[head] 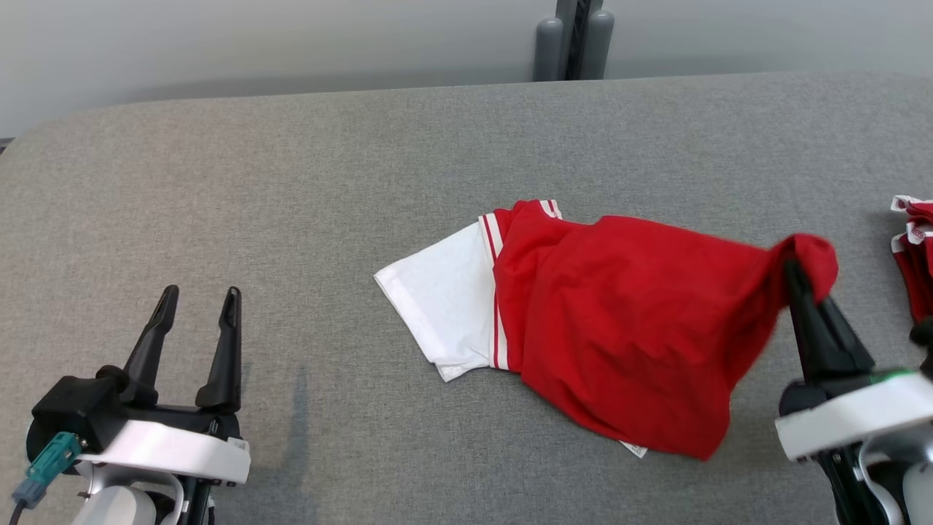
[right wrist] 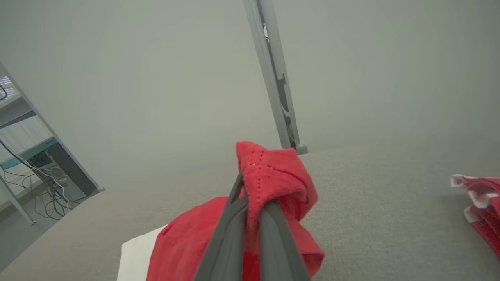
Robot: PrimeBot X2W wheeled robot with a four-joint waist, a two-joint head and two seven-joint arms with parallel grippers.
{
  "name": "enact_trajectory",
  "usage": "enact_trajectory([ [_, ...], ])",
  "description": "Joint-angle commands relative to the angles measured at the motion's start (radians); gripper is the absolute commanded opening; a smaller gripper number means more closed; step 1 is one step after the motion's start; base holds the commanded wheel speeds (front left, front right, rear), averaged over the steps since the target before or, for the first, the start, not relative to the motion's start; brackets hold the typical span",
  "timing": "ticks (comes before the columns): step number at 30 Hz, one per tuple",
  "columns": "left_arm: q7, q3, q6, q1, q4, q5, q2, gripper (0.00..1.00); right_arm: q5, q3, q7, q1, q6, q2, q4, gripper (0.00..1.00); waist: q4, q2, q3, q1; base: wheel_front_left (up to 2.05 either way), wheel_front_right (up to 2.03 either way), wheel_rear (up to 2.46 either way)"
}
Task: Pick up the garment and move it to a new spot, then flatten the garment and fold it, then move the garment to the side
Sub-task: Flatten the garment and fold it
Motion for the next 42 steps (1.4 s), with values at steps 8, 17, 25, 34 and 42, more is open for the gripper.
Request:
enact_trajectory([
  [8, 0.007, 0.004, 0.001, -0.034, -0.017, 0.008, 0.025, 1.00, -0.020, -0.077, -0.127, -0.059, 0.001, -0.053, 0.317, 0.00, -0.016, -0.0001, 0.029, 0.0000, 0.00, 0.00, 0.00],
  [17, 0.003, -0.003, 0.002, -0.060, -0.033, 0.013, 0.025, 1.00, -0.001, -0.023, -0.230, -0.251, 0.001, -0.106, 0.601, 0.33, -0.002, -0.0001, 0.073, 0.0000, 0.00, 0.00, 0.00],
  [25, -0.001, -0.004, 0.005, -0.038, -0.015, 0.006, 0.017, 1.00, 0.009, -0.024, -0.290, -0.250, 0.001, -0.120, 0.730, 1.00, -0.005, -0.0001, 0.046, 0.0000, 0.00, 0.00, 0.00],
  [34, 0.002, -0.001, 0.017, -0.010, -0.017, 0.002, 0.024, 1.00, -0.088, -0.073, -0.304, -0.173, 0.001, -0.110, 0.589, 1.00, -0.030, -0.0001, -0.010, 0.0000, 0.00, 0.00, 0.00],
  [42, 0.008, -0.007, 0.027, 0.020, -0.026, -0.004, 0.027, 1.00, -0.186, -0.054, -0.217, -0.065, 0.001, -0.073, 0.281, 1.00, -0.039, -0.0001, -0.065, 0.0000, 0.00, 0.00, 0.00],
])
